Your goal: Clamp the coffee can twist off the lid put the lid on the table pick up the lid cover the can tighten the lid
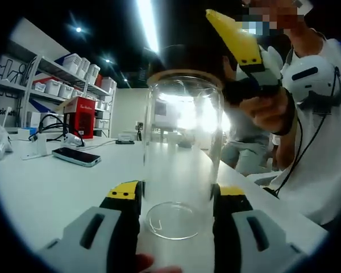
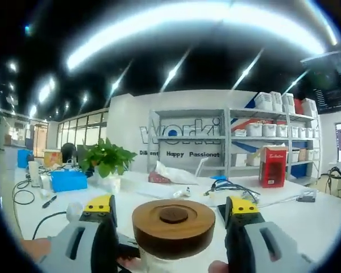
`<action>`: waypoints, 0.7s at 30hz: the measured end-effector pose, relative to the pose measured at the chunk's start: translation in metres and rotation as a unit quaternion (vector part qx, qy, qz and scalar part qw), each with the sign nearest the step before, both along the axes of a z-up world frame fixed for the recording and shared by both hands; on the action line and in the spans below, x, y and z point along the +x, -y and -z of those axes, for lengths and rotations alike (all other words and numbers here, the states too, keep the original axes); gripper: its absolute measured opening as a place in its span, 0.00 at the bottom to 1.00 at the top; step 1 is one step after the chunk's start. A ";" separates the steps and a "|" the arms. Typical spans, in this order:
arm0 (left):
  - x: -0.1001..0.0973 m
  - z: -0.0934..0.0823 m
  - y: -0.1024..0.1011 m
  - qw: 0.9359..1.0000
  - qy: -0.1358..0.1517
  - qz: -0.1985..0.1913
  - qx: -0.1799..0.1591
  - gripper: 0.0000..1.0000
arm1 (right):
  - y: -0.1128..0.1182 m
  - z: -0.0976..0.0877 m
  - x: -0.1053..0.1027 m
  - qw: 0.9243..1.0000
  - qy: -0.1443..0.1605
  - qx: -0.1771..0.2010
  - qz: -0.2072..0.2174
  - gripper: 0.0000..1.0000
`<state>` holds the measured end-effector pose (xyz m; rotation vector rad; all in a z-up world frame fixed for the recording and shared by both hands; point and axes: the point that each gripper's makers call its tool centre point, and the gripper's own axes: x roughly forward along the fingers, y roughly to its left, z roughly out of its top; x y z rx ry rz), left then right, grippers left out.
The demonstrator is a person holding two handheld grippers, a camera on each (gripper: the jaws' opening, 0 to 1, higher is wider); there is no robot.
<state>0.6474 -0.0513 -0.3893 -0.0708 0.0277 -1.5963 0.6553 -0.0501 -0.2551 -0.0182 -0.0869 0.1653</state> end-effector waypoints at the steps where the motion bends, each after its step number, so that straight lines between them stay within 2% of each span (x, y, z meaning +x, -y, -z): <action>1: 0.000 0.000 0.000 1.000 0.000 0.000 0.000 0.39 | 0.000 0.002 0.001 1.000 -0.002 -0.001 0.003 0.72; 12: 0.000 0.000 0.000 1.000 0.000 0.000 0.000 0.39 | -0.005 0.013 0.001 1.000 -0.014 0.014 0.001 0.66; 18: 0.000 0.000 0.000 1.000 0.000 0.000 0.000 0.39 | 0.000 0.010 0.001 1.000 -0.008 0.019 0.008 0.60; 21: 0.000 0.000 0.000 1.000 0.001 0.000 0.000 0.39 | 0.000 0.012 0.002 1.000 -0.007 0.008 0.011 0.59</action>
